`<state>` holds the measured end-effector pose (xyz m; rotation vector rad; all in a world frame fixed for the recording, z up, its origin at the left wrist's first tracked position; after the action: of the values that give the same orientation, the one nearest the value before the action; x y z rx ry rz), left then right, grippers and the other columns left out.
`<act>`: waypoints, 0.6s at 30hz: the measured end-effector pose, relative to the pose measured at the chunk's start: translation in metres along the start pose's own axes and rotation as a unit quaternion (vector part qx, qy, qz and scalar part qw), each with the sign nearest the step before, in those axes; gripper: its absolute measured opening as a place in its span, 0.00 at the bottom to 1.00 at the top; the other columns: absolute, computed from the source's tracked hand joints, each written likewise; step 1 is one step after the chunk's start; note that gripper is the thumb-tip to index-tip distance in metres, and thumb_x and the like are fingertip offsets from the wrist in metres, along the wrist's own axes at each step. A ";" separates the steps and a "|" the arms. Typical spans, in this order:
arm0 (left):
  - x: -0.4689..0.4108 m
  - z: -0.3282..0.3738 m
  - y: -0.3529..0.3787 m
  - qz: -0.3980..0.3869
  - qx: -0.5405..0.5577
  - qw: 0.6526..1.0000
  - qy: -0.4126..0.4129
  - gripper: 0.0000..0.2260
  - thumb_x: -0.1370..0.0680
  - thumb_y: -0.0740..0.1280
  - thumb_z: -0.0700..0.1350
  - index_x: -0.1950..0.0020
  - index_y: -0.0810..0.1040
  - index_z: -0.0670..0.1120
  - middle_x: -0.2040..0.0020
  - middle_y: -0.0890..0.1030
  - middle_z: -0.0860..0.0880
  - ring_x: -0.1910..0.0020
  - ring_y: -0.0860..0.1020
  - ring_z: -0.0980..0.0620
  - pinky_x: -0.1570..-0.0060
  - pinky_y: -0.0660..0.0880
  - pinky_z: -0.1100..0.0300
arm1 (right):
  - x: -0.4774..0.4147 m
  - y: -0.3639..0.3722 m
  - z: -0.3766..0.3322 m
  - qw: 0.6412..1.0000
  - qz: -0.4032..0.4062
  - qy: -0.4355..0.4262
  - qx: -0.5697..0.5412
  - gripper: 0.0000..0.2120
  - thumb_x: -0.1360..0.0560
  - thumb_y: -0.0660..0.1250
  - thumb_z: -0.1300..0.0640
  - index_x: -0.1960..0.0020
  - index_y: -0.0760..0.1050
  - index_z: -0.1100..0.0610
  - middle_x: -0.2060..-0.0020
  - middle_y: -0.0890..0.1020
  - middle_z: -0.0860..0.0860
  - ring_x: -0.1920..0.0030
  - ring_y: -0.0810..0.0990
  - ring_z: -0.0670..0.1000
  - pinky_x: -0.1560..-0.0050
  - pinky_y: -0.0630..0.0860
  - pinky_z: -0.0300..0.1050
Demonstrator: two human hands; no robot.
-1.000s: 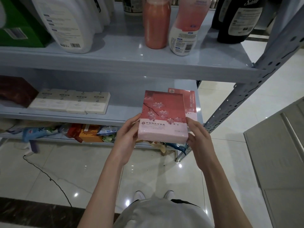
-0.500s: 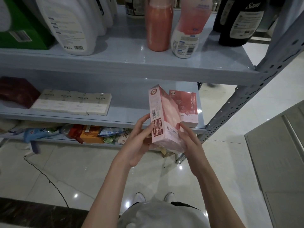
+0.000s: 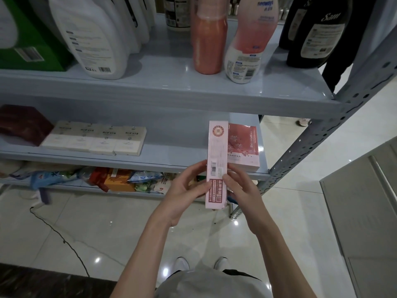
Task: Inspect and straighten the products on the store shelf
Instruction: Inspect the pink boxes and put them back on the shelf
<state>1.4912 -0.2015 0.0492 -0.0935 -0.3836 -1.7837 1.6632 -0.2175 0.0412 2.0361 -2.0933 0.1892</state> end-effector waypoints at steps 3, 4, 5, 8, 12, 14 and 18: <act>0.000 -0.003 -0.002 0.008 0.003 1.000 0.002 0.24 0.24 0.73 0.33 0.31 0.76 0.50 0.35 0.81 0.56 0.37 0.81 0.56 0.47 0.81 0.60 | 0.000 0.001 0.003 1.000 -0.016 -0.011 -0.004 0.21 0.22 0.70 0.52 0.29 0.75 0.43 0.38 0.83 0.42 0.37 0.83 0.49 0.41 0.83 0.49; 0.000 -0.005 -0.003 0.013 0.012 1.000 -0.004 0.24 0.25 0.73 0.32 0.32 0.76 0.49 0.34 0.81 0.55 0.37 0.81 0.57 0.49 0.81 0.62 | 0.001 0.000 0.006 1.000 -0.019 -0.009 -0.006 0.21 0.20 0.70 0.55 0.28 0.75 0.44 0.37 0.83 0.43 0.36 0.82 0.50 0.40 0.82 0.50; 0.000 -0.008 -0.003 0.015 0.022 1.000 -0.009 0.23 0.25 0.73 0.31 0.33 0.76 0.48 0.34 0.81 0.54 0.38 0.81 0.58 0.49 0.80 0.63 | 0.001 -0.001 0.008 1.000 -0.019 -0.006 -0.006 0.21 0.20 0.69 0.58 0.28 0.75 0.45 0.37 0.83 0.43 0.35 0.82 0.50 0.38 0.82 0.53; -0.002 -0.015 -0.006 0.017 0.024 0.999 -0.015 0.21 0.25 0.73 0.30 0.35 0.77 0.47 0.32 0.80 0.54 0.35 0.80 0.56 0.45 0.81 0.60 | 0.002 -0.001 0.012 1.000 -0.019 0.000 -0.007 0.21 0.19 0.68 0.64 0.29 0.75 0.47 0.37 0.83 0.43 0.34 0.80 0.48 0.35 0.80 0.55; -0.001 -0.019 -0.008 0.021 0.020 0.999 -0.017 0.21 0.25 0.74 0.31 0.37 0.77 0.48 0.31 0.79 0.55 0.32 0.77 0.53 0.45 0.81 0.58 | 0.002 -0.001 0.017 1.000 -0.017 -0.002 -0.008 0.22 0.22 0.69 0.63 0.29 0.75 0.50 0.36 0.83 0.45 0.33 0.80 0.47 0.35 0.80 0.54; 0.000 -0.019 -0.008 0.024 0.025 0.999 -0.018 0.20 0.26 0.74 0.31 0.37 0.77 0.47 0.31 0.79 0.55 0.32 0.77 0.53 0.49 0.81 0.61 | 0.002 -0.001 0.018 1.000 -0.018 -0.003 -0.006 0.24 0.24 0.70 0.60 0.29 0.75 0.50 0.36 0.83 0.45 0.33 0.80 0.47 0.36 0.80 0.51; 0.002 -0.019 -0.007 0.033 0.036 0.999 -0.020 0.19 0.25 0.73 0.30 0.38 0.77 0.45 0.32 0.79 0.54 0.35 0.79 0.54 0.51 0.80 0.64 | 0.003 0.001 0.022 1.000 -0.027 -0.003 -0.009 0.21 0.20 0.69 0.67 0.31 0.75 0.52 0.37 0.84 0.45 0.33 0.80 0.47 0.41 0.82 0.45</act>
<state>1.4862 -0.2080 0.0304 -0.0901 -0.4672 -1.7025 1.6611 -0.2254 0.0210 2.0822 -2.0341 0.1560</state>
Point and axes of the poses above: each hand's wrist, its own x-axis away from the middle knuckle, its own y-axis out of the palm, z = x × y, the point moved 5 cm from there along -x, towards the middle knuckle
